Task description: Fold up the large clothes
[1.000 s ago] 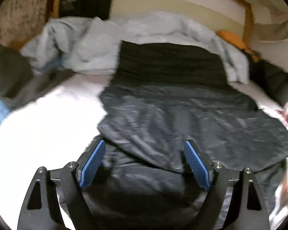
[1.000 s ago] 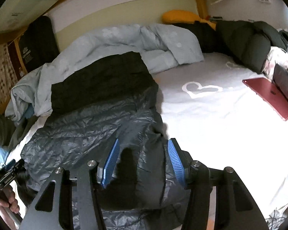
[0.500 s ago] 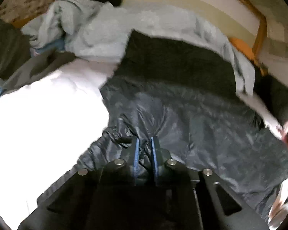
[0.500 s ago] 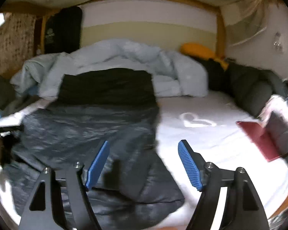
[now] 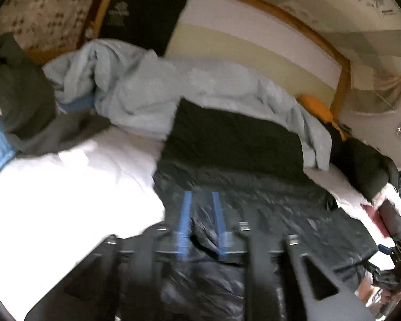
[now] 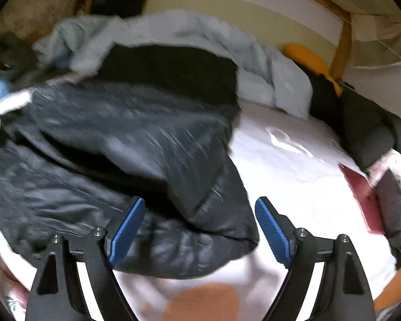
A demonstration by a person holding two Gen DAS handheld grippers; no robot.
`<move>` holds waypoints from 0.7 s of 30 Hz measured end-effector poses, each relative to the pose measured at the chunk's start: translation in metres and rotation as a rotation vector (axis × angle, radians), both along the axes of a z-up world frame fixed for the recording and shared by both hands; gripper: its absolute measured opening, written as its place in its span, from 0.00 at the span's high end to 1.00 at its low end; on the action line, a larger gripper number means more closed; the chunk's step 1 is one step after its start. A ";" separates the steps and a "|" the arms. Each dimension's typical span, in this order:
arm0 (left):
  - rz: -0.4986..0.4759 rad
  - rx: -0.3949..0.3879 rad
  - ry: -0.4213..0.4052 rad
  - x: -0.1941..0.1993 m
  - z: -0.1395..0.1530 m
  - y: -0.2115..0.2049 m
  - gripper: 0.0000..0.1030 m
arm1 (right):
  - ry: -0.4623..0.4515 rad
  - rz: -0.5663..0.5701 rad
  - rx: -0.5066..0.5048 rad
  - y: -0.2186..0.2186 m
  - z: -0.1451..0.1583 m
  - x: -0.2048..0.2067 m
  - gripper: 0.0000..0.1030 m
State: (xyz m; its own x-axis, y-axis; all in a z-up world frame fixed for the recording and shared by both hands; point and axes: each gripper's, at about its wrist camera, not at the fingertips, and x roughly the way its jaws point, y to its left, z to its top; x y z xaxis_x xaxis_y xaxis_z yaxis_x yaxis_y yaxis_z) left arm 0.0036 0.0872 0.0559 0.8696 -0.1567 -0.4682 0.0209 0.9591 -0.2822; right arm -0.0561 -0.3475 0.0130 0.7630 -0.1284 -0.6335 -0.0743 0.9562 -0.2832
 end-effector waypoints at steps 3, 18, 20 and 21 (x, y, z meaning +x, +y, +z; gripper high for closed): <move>0.004 0.039 0.054 0.012 -0.011 -0.013 0.51 | -0.014 -0.140 -0.008 -0.017 -0.001 0.012 0.17; -0.171 -0.109 0.335 0.075 -0.081 -0.054 0.56 | -0.035 -0.207 0.193 -0.043 0.006 0.032 0.17; -0.156 -0.053 0.283 0.069 -0.075 -0.059 0.85 | -0.028 -0.181 0.174 -0.036 0.002 0.050 0.17; -0.145 -0.033 0.252 0.066 -0.069 -0.061 0.91 | -0.024 -0.188 0.168 -0.034 0.000 0.057 0.17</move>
State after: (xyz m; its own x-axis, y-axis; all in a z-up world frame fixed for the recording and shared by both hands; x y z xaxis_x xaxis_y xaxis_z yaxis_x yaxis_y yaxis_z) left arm 0.0693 0.0263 -0.0128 0.6943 -0.2891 -0.6591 0.0821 0.9416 -0.3265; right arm 0.0013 -0.3819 0.0127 0.7510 -0.1640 -0.6396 0.1145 0.9863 -0.1185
